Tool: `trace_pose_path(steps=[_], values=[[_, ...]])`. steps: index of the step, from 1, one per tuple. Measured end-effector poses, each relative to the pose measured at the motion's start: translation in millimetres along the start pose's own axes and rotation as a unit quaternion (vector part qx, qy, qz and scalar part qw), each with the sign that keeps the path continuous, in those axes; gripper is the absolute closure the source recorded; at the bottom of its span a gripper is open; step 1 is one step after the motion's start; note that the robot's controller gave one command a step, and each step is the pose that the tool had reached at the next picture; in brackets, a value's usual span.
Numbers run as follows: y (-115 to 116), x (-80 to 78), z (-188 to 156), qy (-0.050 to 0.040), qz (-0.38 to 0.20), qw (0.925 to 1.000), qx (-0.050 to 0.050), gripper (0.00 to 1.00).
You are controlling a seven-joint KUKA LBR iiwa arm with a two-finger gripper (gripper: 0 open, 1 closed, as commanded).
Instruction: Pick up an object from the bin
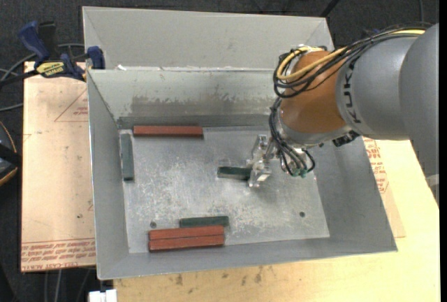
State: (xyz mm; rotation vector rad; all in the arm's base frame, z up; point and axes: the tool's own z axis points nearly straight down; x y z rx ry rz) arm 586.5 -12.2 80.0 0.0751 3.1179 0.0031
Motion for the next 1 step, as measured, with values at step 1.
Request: trace_pose_path(steps=[1], values=[[-20.2,-8.3,-143.1,0.0088,-0.017,0.9998,0.001,1.00]])
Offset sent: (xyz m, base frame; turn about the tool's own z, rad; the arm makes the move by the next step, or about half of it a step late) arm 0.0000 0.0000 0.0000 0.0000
